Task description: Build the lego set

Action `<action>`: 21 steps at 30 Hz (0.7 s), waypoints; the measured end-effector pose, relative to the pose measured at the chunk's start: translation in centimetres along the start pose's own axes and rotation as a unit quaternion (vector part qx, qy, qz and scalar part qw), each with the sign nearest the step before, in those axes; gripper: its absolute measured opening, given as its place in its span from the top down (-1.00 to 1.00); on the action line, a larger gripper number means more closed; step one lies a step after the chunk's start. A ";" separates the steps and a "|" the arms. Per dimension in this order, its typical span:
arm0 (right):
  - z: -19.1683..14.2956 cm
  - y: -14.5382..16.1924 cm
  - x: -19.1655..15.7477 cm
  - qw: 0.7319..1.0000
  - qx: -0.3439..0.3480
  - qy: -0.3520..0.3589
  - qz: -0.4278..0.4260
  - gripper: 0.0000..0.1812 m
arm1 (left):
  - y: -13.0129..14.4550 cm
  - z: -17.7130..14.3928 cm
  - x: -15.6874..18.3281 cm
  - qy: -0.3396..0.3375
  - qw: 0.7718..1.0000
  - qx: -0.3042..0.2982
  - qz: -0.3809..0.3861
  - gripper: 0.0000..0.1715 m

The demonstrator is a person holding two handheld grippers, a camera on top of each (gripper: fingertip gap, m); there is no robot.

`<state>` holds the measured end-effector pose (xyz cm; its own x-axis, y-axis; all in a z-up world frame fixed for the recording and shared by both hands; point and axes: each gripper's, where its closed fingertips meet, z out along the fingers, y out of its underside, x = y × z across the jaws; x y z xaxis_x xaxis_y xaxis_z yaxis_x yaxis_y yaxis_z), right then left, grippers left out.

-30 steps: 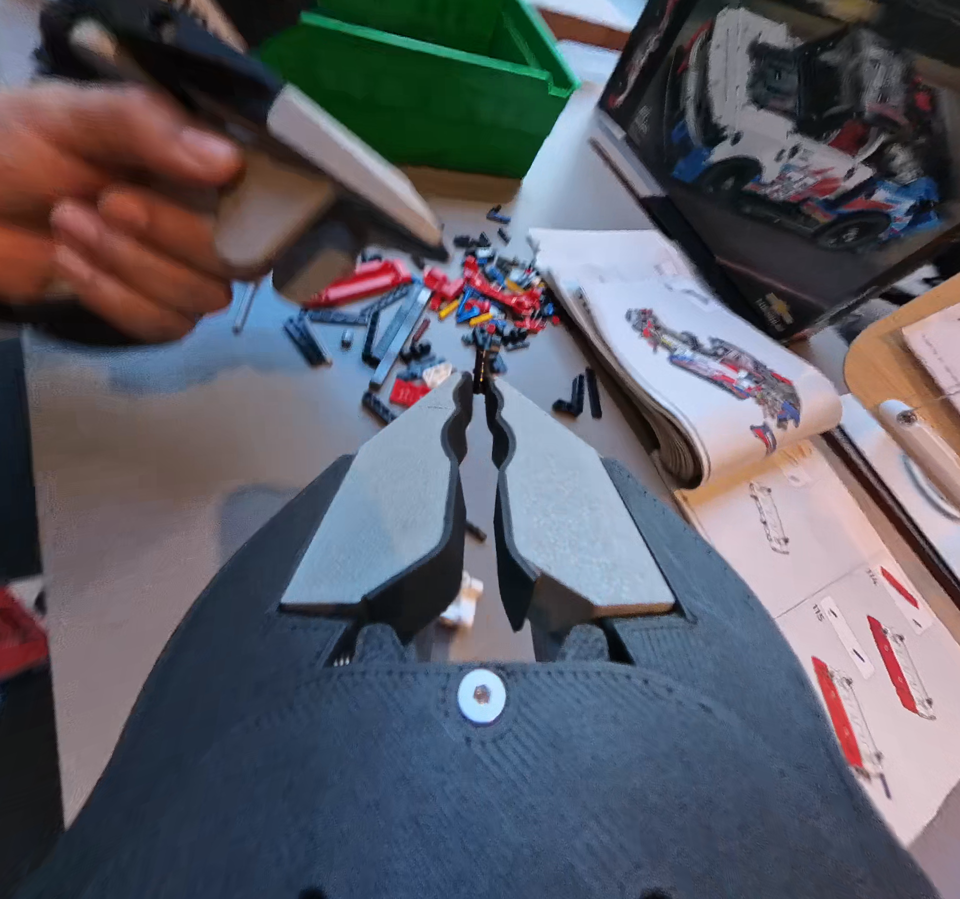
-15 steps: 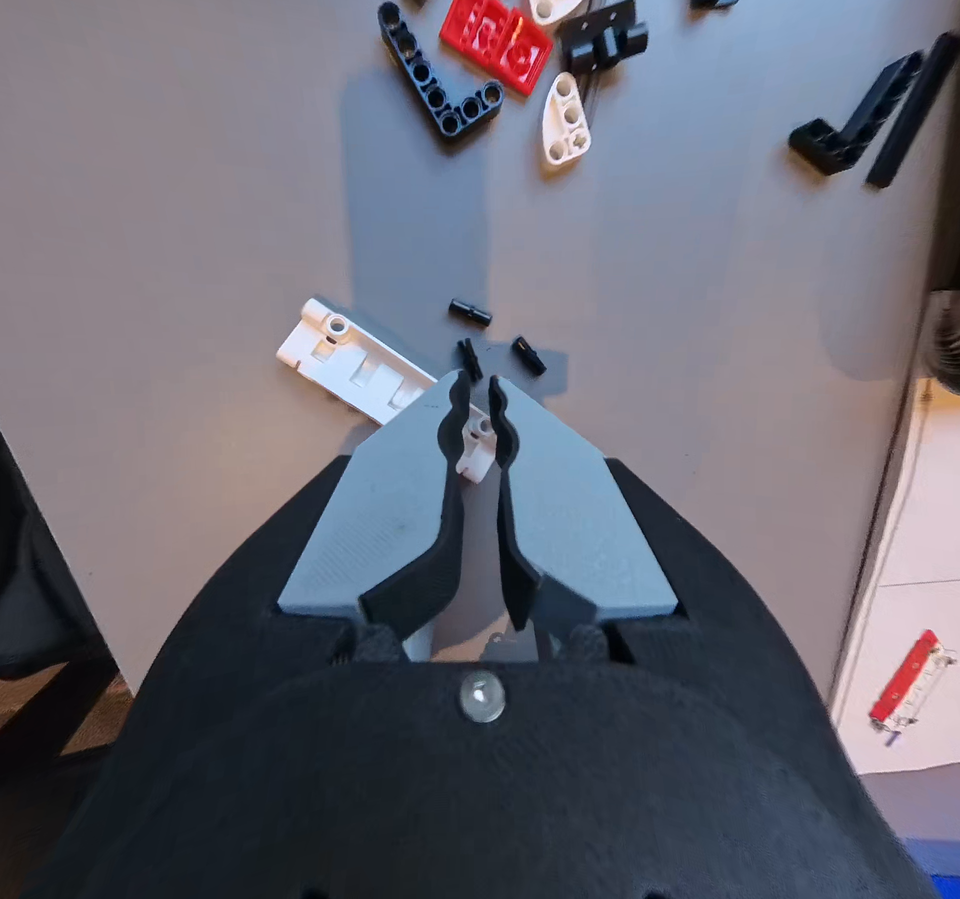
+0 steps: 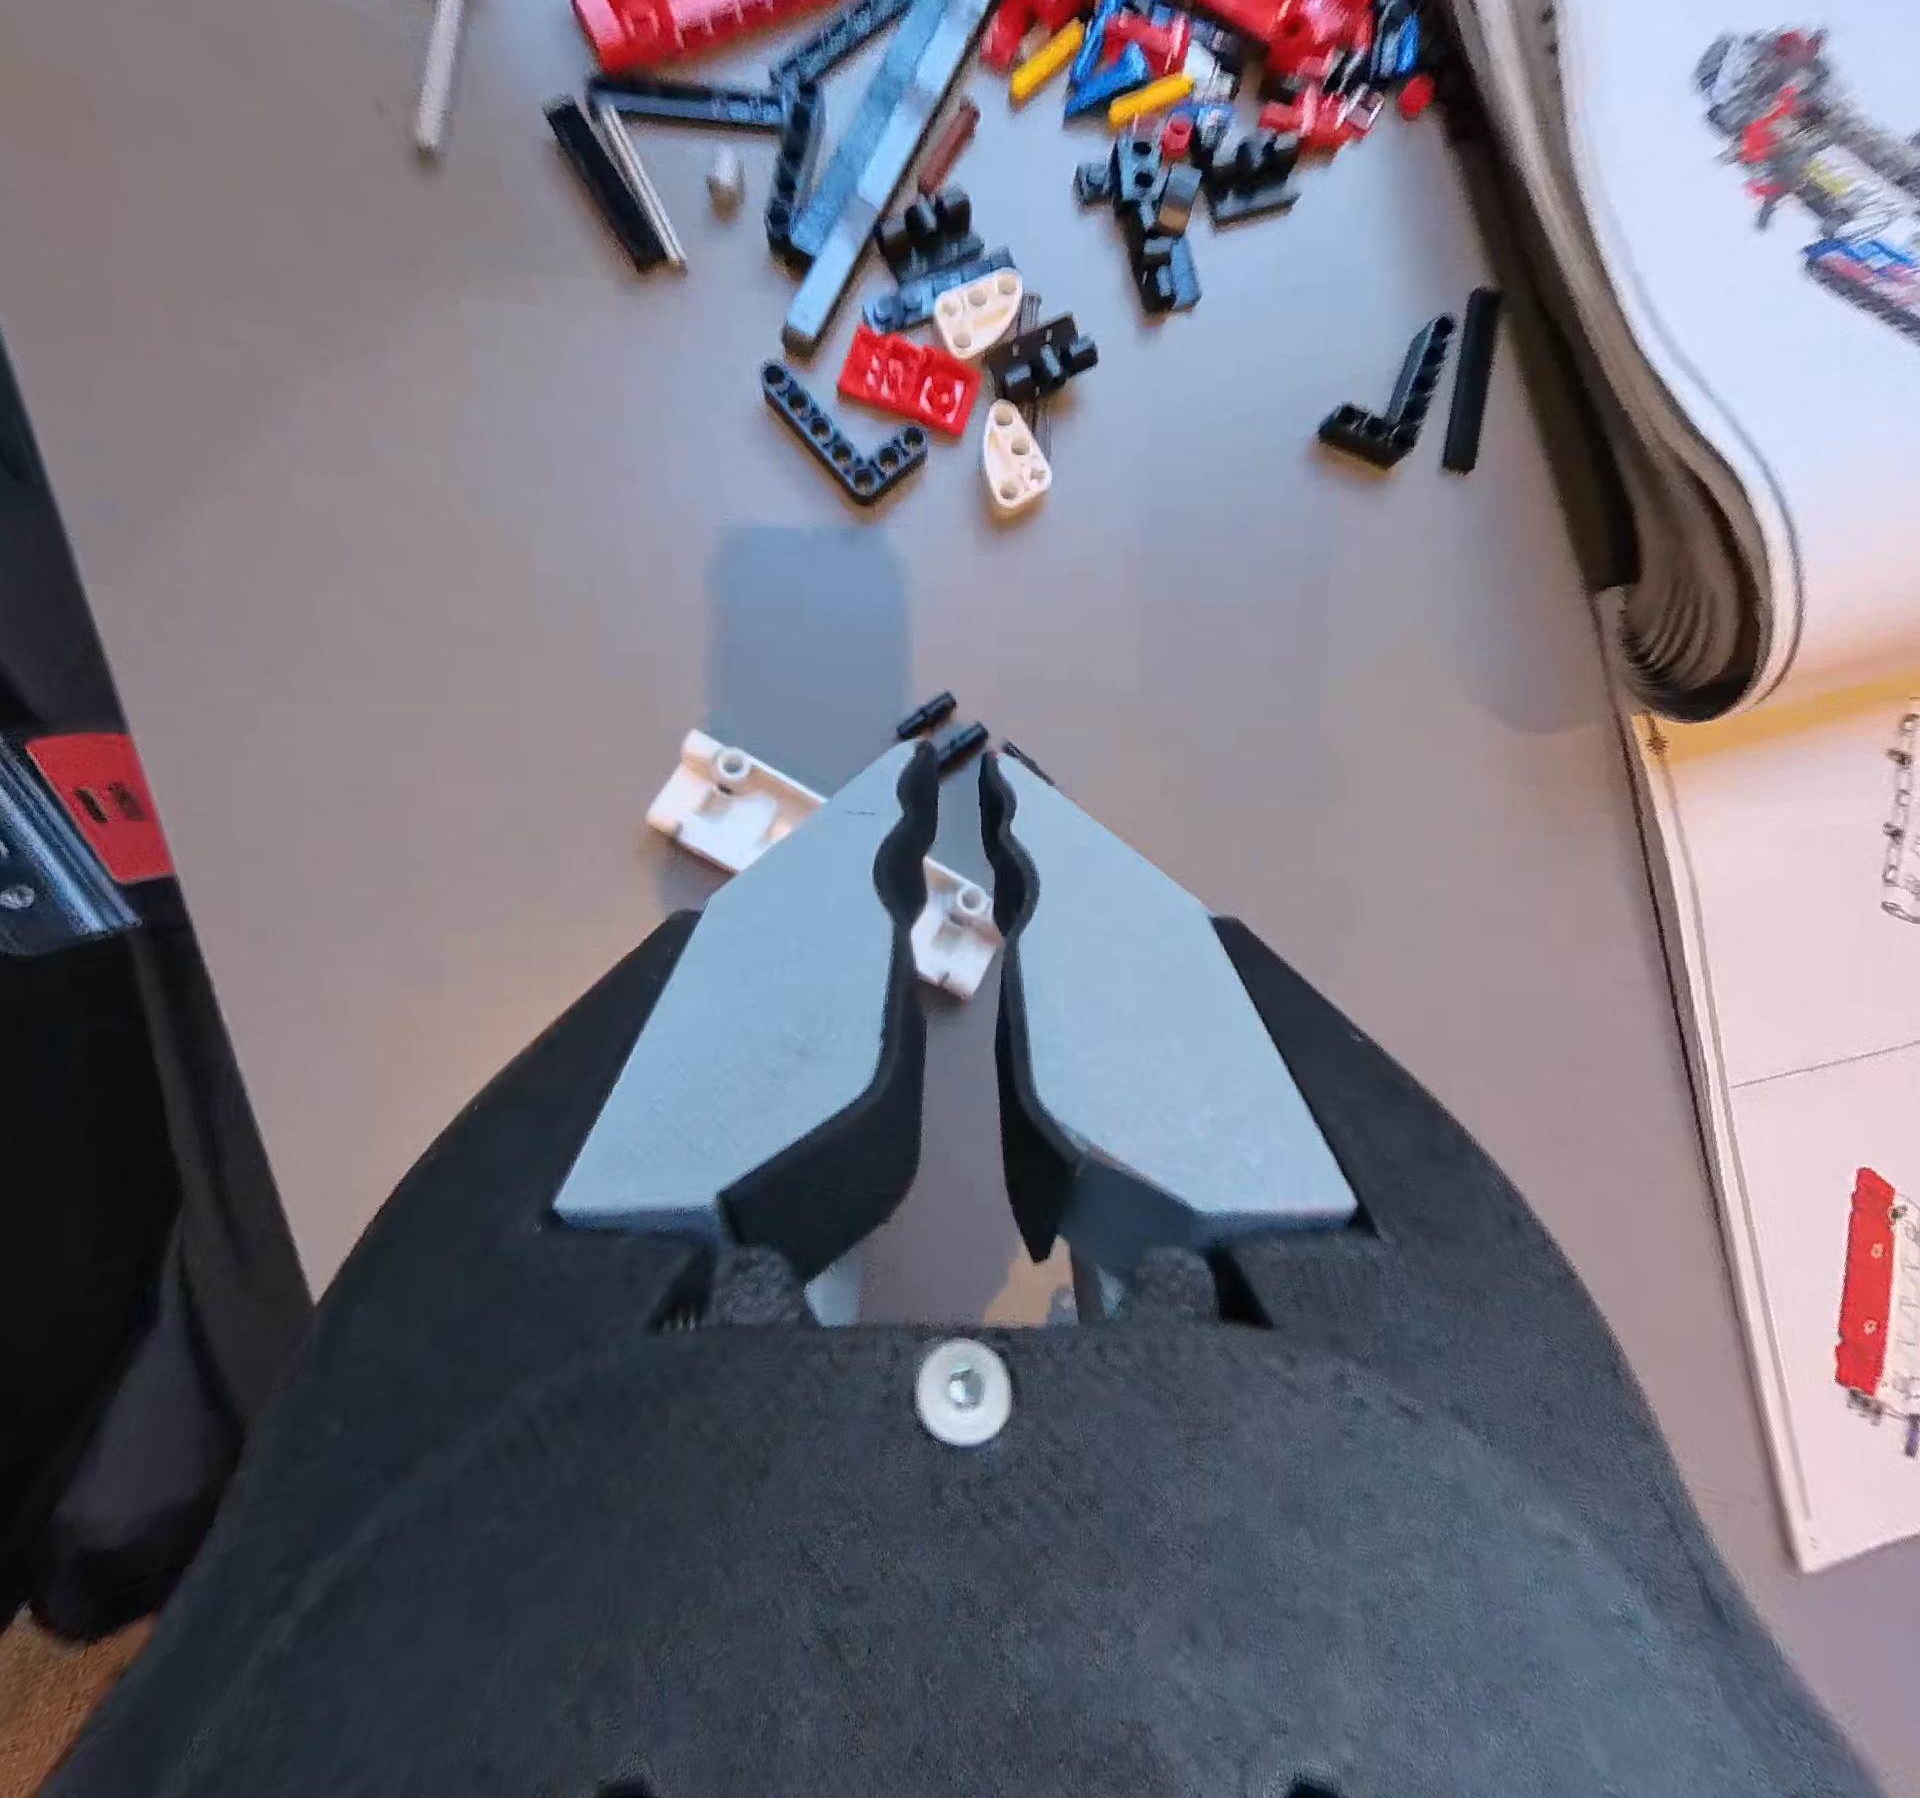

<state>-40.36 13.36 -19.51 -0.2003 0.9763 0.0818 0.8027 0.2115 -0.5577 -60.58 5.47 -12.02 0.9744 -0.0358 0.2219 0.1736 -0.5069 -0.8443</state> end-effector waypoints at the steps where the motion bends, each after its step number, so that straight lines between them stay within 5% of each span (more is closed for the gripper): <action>1: -0.3 -0.3 -0.2 1.000 0.019 0.006 0.003 0.95 | 0.8 0.3 -1.3 -0.039 0.999 -0.020 0.016 0.68; 4: -0.9 -0.7 -1.1 0.998 0.059 0.009 0.014 0.95 | 2.5 0.8 -4.5 -0.126 0.989 -0.061 0.043 0.67; 10: -1.9 -0.1 -2.5 0.994 0.102 0.002 0.026 0.95 | 4.2 2.6 -5.3 -0.132 0.986 -0.095 0.032 0.71; 16: -3.3 0.9 -3.2 0.992 0.123 -0.007 0.028 0.95 | 3.3 5.5 -3.7 -0.063 0.980 -0.132 0.133 0.85; 21: -4.2 1.3 -3.5 0.990 0.137 -0.004 0.031 0.95 | 4.9 7.8 -3.9 -0.025 0.935 -0.272 0.229 0.81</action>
<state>-36.23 10.38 -17.10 -0.1613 0.9863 0.0351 0.6309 0.1304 -0.7648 -62.42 9.84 -20.86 0.9367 -0.3228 -0.1359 -0.3478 -0.8111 -0.4702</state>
